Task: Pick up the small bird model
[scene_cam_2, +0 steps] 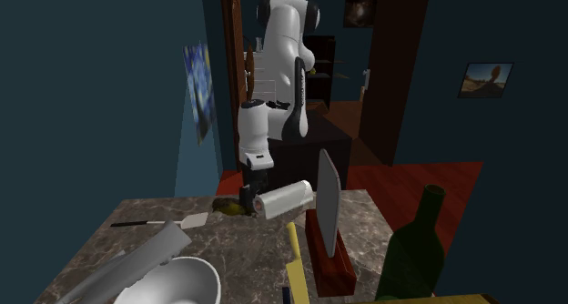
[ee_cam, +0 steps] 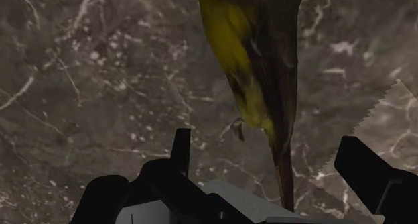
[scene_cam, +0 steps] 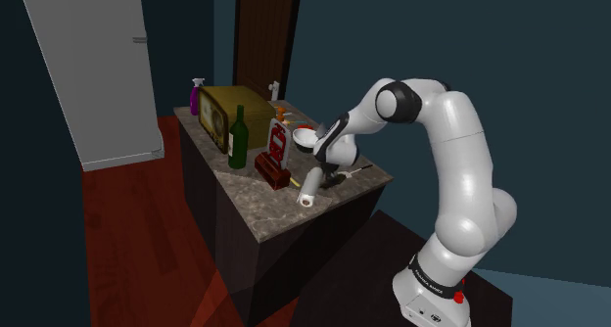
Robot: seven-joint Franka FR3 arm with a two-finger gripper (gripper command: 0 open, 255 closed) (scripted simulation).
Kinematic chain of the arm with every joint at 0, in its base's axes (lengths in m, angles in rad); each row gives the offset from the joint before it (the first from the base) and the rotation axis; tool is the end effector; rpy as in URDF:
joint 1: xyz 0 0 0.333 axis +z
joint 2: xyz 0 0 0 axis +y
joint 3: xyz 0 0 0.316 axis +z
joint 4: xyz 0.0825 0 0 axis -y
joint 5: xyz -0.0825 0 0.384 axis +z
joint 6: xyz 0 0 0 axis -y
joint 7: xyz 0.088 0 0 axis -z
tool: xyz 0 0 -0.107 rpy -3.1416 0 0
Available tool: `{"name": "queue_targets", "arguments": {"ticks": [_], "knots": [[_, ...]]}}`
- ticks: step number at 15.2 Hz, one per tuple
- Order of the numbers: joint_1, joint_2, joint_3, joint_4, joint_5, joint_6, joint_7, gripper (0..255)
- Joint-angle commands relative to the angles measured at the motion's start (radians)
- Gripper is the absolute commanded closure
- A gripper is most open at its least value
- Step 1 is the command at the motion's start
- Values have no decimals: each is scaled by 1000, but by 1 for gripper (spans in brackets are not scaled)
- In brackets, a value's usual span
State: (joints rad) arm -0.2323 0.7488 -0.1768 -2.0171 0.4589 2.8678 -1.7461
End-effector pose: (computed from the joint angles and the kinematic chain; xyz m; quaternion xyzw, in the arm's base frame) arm 0.5308 -0.2591 0.0911 0.8858 0.4590 0.0457 0.0502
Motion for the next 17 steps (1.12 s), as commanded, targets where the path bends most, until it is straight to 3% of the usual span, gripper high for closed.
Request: {"name": "queue_targets", "arguments": {"ticks": [1,4,5,17], "knots": [[-10,29,12,18,6,13,-6,0],[-17,50,21,29,10,24,-10,0],[-17,49,21,28,10,24,-10,255],[-3,11,4,8,2,3,-2,255]]}}
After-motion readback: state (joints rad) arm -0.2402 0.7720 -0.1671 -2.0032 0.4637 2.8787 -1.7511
